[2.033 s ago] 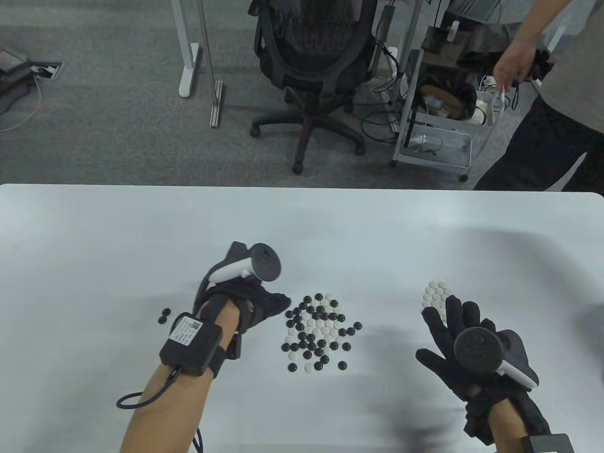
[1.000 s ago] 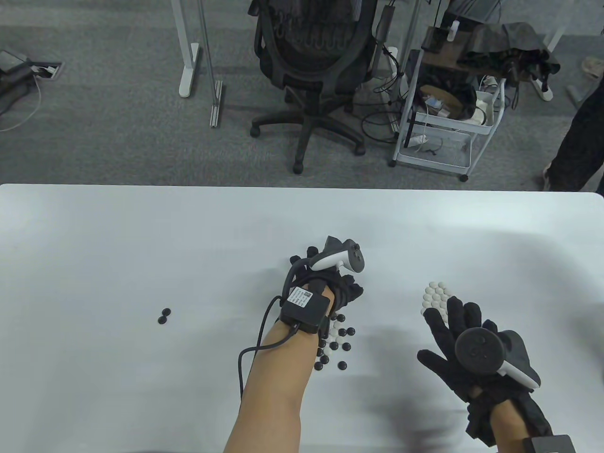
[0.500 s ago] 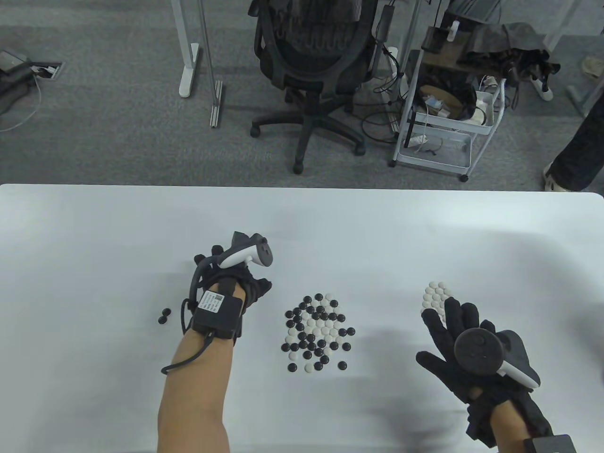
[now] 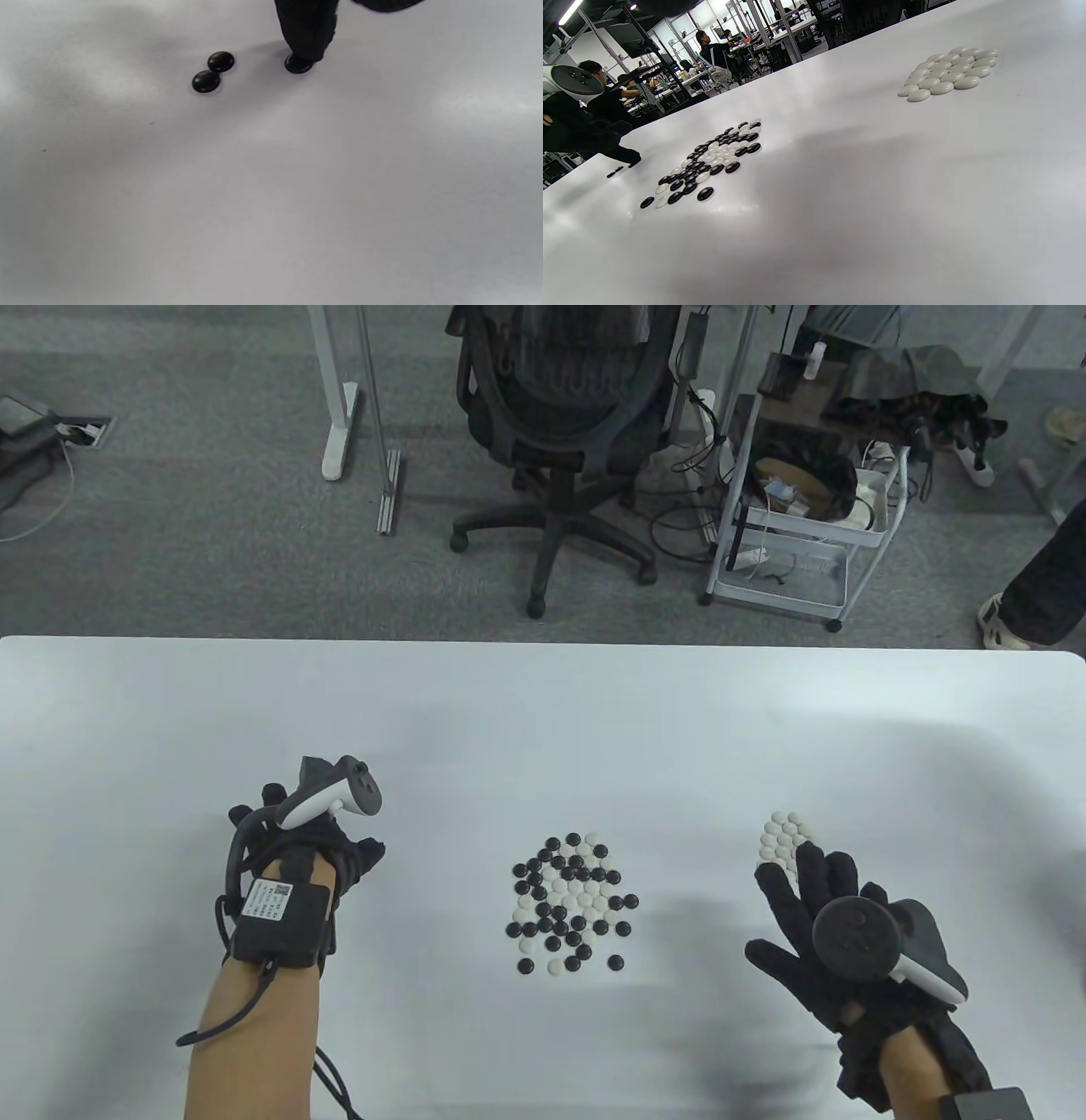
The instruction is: Go stone sorting task
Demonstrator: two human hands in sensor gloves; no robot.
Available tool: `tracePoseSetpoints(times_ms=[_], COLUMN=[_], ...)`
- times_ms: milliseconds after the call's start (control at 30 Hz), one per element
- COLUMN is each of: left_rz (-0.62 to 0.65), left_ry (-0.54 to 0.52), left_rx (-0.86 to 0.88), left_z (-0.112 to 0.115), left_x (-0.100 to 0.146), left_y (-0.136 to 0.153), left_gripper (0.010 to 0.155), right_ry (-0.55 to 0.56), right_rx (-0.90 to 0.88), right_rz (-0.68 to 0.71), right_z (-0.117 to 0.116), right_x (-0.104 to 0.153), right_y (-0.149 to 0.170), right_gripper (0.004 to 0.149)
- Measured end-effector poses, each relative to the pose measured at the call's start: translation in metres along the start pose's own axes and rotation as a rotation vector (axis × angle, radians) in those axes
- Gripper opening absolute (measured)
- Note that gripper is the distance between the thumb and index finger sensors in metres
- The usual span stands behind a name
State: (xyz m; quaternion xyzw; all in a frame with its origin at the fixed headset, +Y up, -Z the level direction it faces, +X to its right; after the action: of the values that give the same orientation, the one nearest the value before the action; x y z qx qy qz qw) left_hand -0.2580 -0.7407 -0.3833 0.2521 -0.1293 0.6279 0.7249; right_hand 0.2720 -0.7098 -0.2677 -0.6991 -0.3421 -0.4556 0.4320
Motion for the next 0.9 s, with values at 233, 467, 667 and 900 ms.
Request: tracePoseSetpoints(times_ms=[233, 467, 667, 900], left_rz=[-0.053, -0.073, -0.024, 0.387], left_ry=[0.001, -0.008, -0.075, -0.043], left_rx=[-0.01, -0.011, -0.021, -0.11], left_z=[0.005, 0.007, -0.004, -0.008], left_x=[0.002, 0.004, 0.021, 0.054], left_y=[0.016, 0.023, 0.008, -0.082], left_gripper=[0.068, 0.068, 0.068, 0.068], right_ry=[-0.006, -0.009, -0.01, -0.003], right_rx=[0.001, 0.002, 0.002, 0.001], right_rz=[0.0, -0.001, 0.0, -0.003], right_z=[-0.001, -0.001, -0.001, -0.001], right_x=[0.0, 0.0, 0.0, 0.0], right_y=[-0.001, -0.001, -0.002, -0.001], right_gripper=[0.08, 0.08, 0.081, 0.081])
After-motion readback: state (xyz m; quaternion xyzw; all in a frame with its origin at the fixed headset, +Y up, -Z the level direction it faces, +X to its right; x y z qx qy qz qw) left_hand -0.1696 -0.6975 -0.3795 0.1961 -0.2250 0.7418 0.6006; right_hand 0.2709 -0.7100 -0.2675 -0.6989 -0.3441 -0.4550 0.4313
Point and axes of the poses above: the tracker on the back of each hand, its own y axis roughly to the little-finger side, its own x axis roughly from the fingertips to the wrist, z = x × y, the point moved 1 cm from there along -x, roughly from the wrist to the fingertips, and after that the axes turned 10 degrees about y, right-handed, at the moved point
